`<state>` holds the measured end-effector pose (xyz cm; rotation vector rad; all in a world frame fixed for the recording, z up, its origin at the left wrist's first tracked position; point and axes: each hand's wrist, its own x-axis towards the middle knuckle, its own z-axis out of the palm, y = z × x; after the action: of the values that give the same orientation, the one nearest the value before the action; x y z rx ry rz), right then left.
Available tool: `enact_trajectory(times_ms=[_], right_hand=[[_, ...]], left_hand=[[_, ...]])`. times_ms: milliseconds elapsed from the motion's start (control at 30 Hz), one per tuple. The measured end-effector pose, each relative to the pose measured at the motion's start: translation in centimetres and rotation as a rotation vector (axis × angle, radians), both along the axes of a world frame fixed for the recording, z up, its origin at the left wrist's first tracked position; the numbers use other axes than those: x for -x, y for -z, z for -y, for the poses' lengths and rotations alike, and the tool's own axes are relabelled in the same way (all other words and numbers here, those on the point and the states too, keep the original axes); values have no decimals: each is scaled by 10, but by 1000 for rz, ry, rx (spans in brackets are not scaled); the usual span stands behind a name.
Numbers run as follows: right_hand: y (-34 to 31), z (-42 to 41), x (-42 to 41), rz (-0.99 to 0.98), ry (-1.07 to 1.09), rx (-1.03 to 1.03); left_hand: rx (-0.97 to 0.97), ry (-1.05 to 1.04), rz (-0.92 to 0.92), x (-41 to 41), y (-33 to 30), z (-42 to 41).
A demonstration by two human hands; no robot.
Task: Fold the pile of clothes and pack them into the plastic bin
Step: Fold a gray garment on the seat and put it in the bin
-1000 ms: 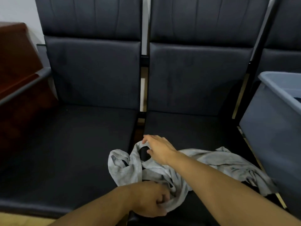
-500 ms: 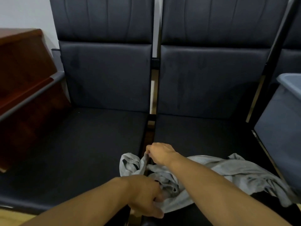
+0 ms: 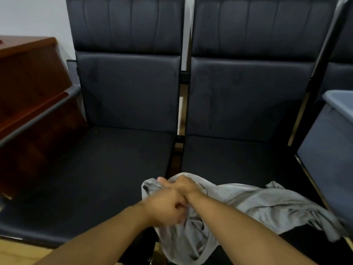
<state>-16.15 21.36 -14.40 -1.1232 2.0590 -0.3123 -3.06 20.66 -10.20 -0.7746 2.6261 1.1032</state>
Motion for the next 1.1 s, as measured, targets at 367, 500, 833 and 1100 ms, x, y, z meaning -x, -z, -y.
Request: enact_trajectory(times_ms=[367,500,833,1100], right_hand=[[4,-25,33,412,96,109],[-15,-51,67,839,319,219],[-85,-71,87,1296,534,512],[-156,-74,102,1259,535,750]], left_hand=[[294,-555,137,-27,64,67],[204,-672,-9,-24,67,73],[-357,-1315,32,-16,9,73],[-1068,-1339,-766,13,-67,51]])
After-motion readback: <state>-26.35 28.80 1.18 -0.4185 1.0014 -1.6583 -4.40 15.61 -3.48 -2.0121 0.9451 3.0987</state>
